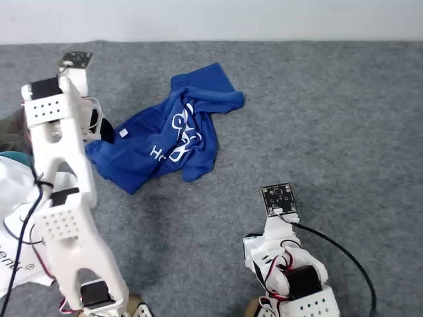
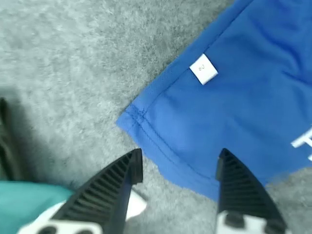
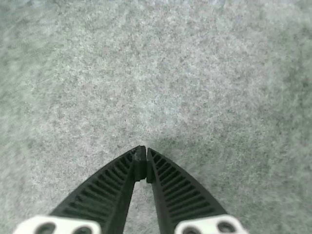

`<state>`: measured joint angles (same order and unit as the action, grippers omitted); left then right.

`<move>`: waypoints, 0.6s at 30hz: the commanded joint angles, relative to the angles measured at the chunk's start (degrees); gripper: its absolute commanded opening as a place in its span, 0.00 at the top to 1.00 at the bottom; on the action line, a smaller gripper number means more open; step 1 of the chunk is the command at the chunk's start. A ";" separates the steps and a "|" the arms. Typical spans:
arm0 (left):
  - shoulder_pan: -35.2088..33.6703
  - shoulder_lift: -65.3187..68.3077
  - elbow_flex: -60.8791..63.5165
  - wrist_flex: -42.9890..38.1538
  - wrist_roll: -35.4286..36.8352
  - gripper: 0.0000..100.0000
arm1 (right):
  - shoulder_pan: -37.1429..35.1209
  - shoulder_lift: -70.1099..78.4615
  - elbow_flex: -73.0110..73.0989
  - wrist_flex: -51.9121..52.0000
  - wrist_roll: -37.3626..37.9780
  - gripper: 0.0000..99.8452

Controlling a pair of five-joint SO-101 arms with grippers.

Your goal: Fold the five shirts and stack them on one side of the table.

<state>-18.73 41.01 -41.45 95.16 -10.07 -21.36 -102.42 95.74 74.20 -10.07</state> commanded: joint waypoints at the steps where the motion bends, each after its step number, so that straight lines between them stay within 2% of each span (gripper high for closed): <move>1: -0.62 2.99 -7.16 0.79 -0.35 0.75 | 0.40 -0.57 0.70 0.31 -0.35 0.99; 10: -4.40 11.52 -18.59 1.58 -0.62 0.75 | 0.40 -0.57 0.70 0.22 -0.35 0.99; 18: -4.66 17.67 -19.82 1.32 -2.64 0.72 | 0.40 -0.48 0.70 0.22 -0.35 0.99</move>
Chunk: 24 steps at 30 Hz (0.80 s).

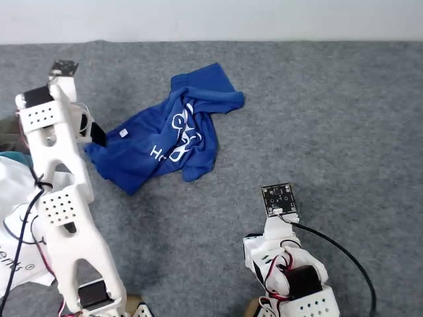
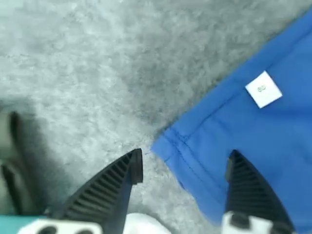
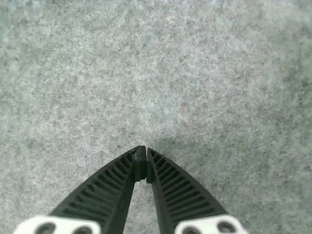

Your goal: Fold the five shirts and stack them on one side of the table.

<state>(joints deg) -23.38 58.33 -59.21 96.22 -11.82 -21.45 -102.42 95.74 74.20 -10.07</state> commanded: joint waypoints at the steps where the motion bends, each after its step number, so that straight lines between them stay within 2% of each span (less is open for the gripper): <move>1: 0.35 1.23 -2.07 0.09 -0.88 0.72 | 0.48 -0.48 0.70 0.22 -0.35 0.99; 12: 2.99 6.33 -5.32 -3.16 1.41 0.74 | 0.48 -0.48 0.70 0.22 -0.35 0.99; 17: 3.87 7.47 -10.95 -3.08 1.67 0.75 | 0.48 -0.48 0.70 0.22 -0.35 0.99; 24: 4.75 10.02 -12.09 -1.67 1.23 0.75 | 0.48 -0.48 0.70 0.22 -0.35 0.99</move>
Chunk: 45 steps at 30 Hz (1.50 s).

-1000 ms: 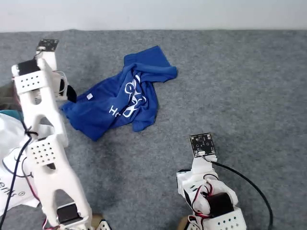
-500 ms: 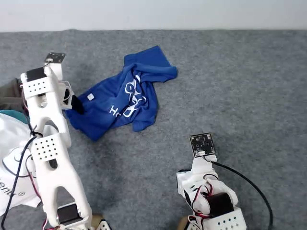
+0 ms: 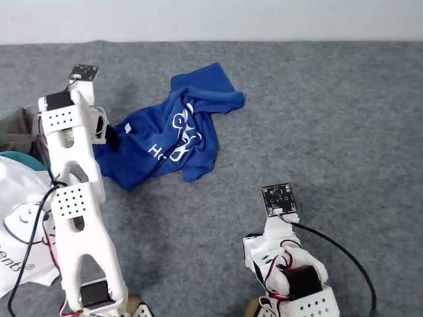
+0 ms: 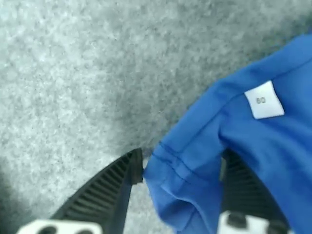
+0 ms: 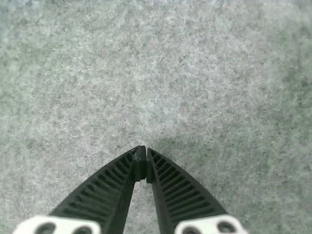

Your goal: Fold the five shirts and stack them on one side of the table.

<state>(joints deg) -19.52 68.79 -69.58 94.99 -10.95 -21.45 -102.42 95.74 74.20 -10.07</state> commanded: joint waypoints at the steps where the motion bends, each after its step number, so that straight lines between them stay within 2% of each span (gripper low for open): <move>1: 0.88 -0.44 -1.71 -0.35 0.35 0.75 | 0.48 -0.48 0.70 0.22 -0.35 0.99; 6: 1.05 -0.62 -1.71 -0.53 0.26 0.82 | 0.48 -0.48 0.70 0.22 -0.35 0.99; 11: 1.32 -0.70 -5.76 -0.09 0.53 1.00 | 0.48 -0.48 0.70 0.22 -0.35 0.99; 16: 3.43 -0.70 -18.07 5.71 0.79 1.00 | 0.22 -0.48 0.70 0.22 -0.35 0.99; 20: 5.10 -1.85 -25.36 5.63 3.34 1.00 | 0.13 -0.57 0.70 0.22 -0.35 0.99; 29: 9.41 -11.69 -25.54 5.80 7.56 1.00 | -1.89 -0.75 0.70 0.31 -0.35 0.99; 34: 14.07 -24.18 -14.64 5.80 7.38 1.00 | -2.42 -0.75 0.53 -0.13 -0.26 0.99; 40: 21.01 -46.77 12.70 5.71 7.38 1.00 | 9.19 -0.75 0.62 -10.24 -0.18 0.99; 45: 27.52 -65.58 40.75 5.63 7.03 1.00 | 16.48 -0.75 0.62 -25.54 -0.18 0.91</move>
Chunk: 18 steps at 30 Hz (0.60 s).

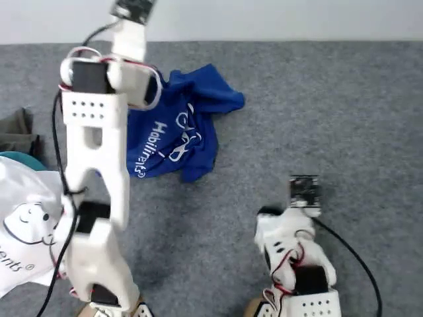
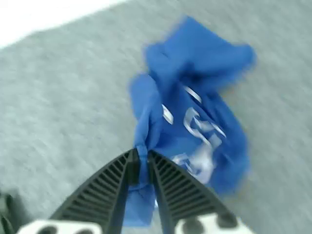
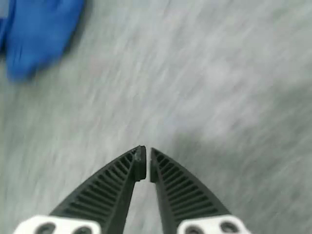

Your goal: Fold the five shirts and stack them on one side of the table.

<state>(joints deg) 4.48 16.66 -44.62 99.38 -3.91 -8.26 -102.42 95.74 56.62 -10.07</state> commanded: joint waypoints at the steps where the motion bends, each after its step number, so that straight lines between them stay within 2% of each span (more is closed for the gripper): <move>1: 4.75 -16.88 21.14 1.23 -0.88 1.00 | 4.18 -0.75 0.62 -10.42 -0.18 0.90; 8: 9.93 -37.36 51.56 1.23 -3.52 1.00 | 6.11 -0.75 0.53 -21.32 -0.09 0.89; 11: 9.58 -44.84 62.37 1.23 -4.40 1.00 | 5.93 -0.22 -0.88 -22.55 -0.18 0.90; 14: 9.58 -52.13 72.75 1.23 -6.86 1.00 | 5.93 -0.13 -3.78 -22.20 -0.18 1.00; 18: 5.63 -59.52 79.34 1.14 -7.30 1.00 | 3.82 0.57 -8.62 -20.79 -0.18 1.00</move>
<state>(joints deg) 13.19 -37.14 31.69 99.21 -10.24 -3.08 -102.42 93.27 35.43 -10.07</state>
